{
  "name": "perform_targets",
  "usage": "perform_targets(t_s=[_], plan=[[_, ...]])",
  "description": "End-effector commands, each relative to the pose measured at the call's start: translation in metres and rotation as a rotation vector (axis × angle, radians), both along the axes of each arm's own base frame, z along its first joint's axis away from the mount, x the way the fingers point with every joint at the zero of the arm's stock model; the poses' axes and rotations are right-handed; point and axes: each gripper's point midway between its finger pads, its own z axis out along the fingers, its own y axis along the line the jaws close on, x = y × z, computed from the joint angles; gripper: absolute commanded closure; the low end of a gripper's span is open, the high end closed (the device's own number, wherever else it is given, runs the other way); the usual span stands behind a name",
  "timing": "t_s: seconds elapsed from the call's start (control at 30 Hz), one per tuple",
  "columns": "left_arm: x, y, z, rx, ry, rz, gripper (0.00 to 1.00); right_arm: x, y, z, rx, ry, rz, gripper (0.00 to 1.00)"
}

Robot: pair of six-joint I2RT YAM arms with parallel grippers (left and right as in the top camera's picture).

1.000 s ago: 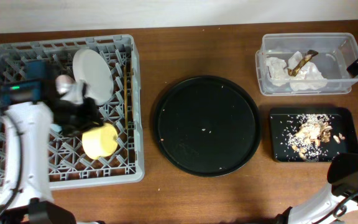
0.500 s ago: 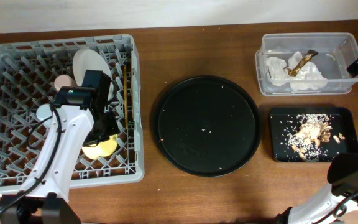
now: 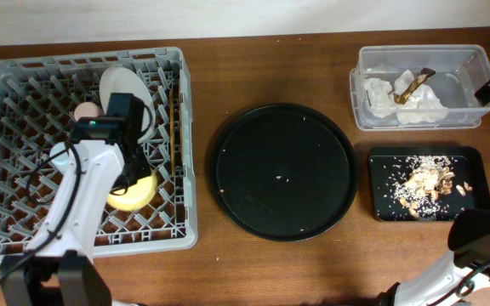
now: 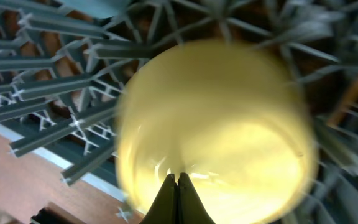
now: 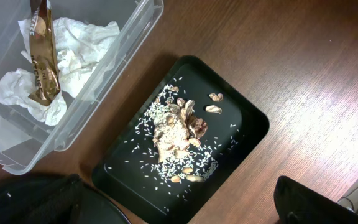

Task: Sort waste into correct bins and load items into the dishwasher rack
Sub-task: 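Lower the bowl into the rack's front-center slots and release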

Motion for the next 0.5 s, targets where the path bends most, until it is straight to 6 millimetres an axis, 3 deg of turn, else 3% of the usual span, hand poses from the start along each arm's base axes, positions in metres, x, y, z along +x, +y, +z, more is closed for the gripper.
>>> perform_targets(t_s=[0.0,0.1,0.23,0.3,0.33,0.4,0.43,0.47], plan=[[-0.006,0.018,-0.016,0.007,0.058,0.069,1.0,-0.002,-0.003,0.006,-0.018,-0.009,-0.004,0.01],[-0.008,0.027,-0.002,0.002,0.036,0.126,1.0,-0.002,-0.003,0.006,-0.018,-0.009,-0.004,0.01],[-0.006,0.027,0.046,-0.03,-0.059,0.162,1.0,-0.002,-0.003,0.006,-0.018,-0.009,-0.004,0.01],[-0.005,0.019,0.075,-0.082,-0.138,0.155,1.0,-0.002,-0.003,0.006,-0.018,-0.009,-0.004,0.01],[-0.007,0.005,0.103,-0.165,-0.223,0.138,1.0,-0.002,-0.003,0.006,-0.018,-0.009,-0.004,0.01],[-0.014,-0.013,0.124,-0.265,-0.293,0.106,1.0,-0.002,-0.003,0.006,-0.018,-0.009,-0.004,0.01],[-0.019,-0.022,0.133,-0.319,-0.323,0.091,0.95,-0.002,-0.003,0.006,-0.018,-0.009,-0.004,0.01],[-0.027,-0.033,0.142,-0.375,-0.349,0.073,0.69,-0.002,-0.003,0.006,-0.018,-0.009,-0.004,0.01]])
